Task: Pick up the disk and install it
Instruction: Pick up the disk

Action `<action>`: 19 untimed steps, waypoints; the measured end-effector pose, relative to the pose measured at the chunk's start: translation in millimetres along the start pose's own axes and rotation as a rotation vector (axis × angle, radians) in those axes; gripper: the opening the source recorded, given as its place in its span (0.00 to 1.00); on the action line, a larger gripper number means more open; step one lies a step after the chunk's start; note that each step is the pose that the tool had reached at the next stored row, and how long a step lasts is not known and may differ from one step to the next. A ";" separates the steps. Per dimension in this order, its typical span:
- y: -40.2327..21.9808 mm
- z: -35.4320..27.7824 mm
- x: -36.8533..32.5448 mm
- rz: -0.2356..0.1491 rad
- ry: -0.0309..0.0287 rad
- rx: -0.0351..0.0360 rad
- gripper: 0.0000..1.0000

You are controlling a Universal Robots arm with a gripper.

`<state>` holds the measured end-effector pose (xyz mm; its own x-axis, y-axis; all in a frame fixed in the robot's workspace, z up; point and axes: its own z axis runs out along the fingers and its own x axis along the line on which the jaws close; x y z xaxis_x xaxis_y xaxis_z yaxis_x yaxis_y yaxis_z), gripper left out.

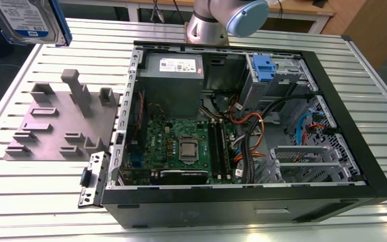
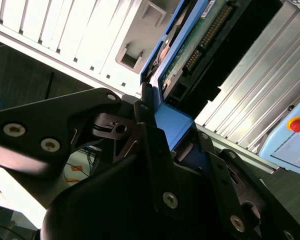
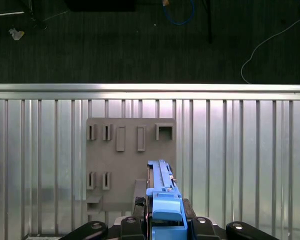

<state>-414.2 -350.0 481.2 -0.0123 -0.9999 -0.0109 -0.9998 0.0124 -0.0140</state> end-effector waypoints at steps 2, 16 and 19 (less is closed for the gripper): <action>0.0 0.0 0.0 0.000 0.0000 0.0000 0.36; -2.5 0.0 0.2 0.000 0.0000 0.0000 0.36; -4.4 0.0 1.7 0.000 0.0000 0.0000 0.36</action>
<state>-409.8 -351.7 481.2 -0.0123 -0.9999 -0.0109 -0.9998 0.0124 -0.0139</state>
